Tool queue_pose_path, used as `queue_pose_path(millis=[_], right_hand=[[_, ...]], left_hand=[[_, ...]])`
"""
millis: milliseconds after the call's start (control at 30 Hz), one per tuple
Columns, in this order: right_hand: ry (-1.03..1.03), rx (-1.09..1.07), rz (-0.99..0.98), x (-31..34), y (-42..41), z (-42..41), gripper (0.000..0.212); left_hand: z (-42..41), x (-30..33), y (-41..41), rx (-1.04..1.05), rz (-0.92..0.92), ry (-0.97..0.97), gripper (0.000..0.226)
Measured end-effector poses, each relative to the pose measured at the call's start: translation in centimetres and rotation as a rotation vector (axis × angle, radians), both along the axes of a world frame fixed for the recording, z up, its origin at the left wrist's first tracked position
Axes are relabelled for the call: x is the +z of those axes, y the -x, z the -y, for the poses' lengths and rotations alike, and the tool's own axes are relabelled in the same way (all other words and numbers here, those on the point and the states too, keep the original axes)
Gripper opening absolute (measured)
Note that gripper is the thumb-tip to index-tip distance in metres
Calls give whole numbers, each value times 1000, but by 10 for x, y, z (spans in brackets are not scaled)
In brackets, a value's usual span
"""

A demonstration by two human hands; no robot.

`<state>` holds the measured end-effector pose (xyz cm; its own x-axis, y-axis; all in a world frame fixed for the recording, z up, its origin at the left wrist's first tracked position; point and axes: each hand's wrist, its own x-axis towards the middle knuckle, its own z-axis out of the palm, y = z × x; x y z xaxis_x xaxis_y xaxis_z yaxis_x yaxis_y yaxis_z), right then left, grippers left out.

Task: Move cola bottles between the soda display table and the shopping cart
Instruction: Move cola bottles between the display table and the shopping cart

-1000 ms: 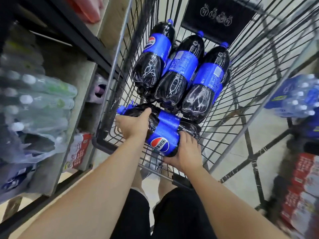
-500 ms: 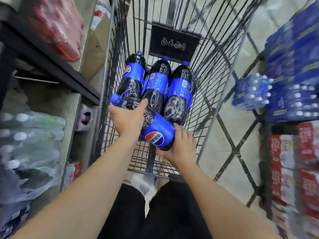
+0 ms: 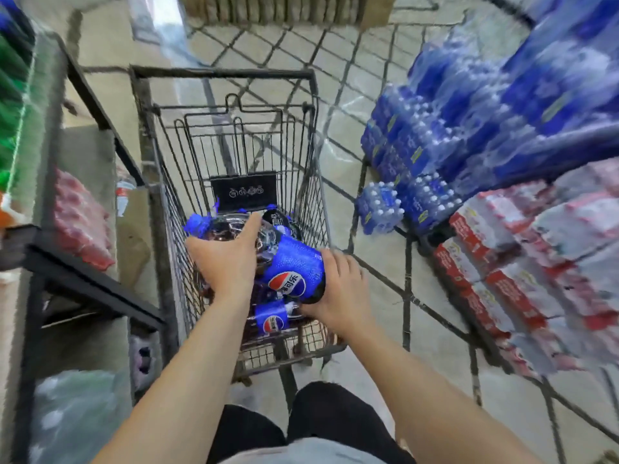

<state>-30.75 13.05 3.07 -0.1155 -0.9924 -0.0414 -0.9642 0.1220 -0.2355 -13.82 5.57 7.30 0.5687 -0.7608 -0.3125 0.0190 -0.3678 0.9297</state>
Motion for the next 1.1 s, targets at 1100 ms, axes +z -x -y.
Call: queue_pose_path(millis=[1100], right_hand=[[451, 381, 142, 195, 70, -178, 115]], left_hand=[[-283, 229, 34, 122, 117, 521, 108]])
